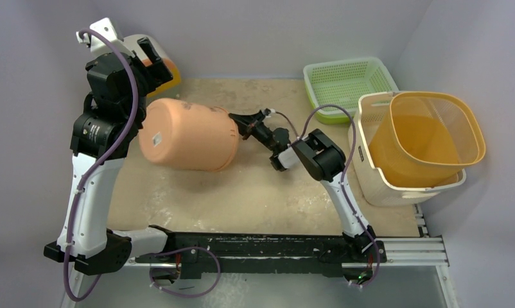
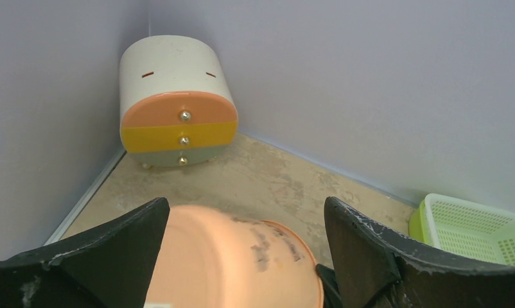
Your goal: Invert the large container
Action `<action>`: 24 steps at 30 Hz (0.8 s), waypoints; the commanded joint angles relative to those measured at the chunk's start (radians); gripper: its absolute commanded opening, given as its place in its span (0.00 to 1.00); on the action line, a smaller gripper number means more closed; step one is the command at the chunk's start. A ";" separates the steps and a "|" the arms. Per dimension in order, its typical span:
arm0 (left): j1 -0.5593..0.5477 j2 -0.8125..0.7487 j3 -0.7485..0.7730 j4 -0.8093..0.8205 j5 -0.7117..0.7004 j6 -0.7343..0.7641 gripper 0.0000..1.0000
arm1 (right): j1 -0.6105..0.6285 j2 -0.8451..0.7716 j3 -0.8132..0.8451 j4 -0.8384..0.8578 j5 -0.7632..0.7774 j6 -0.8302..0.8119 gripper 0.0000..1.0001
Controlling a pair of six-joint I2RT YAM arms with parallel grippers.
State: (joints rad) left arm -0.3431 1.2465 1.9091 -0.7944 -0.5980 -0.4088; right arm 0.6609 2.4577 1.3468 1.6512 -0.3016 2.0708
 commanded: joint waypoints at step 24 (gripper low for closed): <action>-0.005 0.013 -0.125 0.032 0.030 -0.019 0.87 | -0.174 -0.233 -0.227 -0.614 -0.280 -0.662 0.34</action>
State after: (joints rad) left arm -0.3431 1.2606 1.7920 -0.7940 -0.5808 -0.4103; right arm 0.4839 2.3161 1.0676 1.3392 -0.5495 1.6821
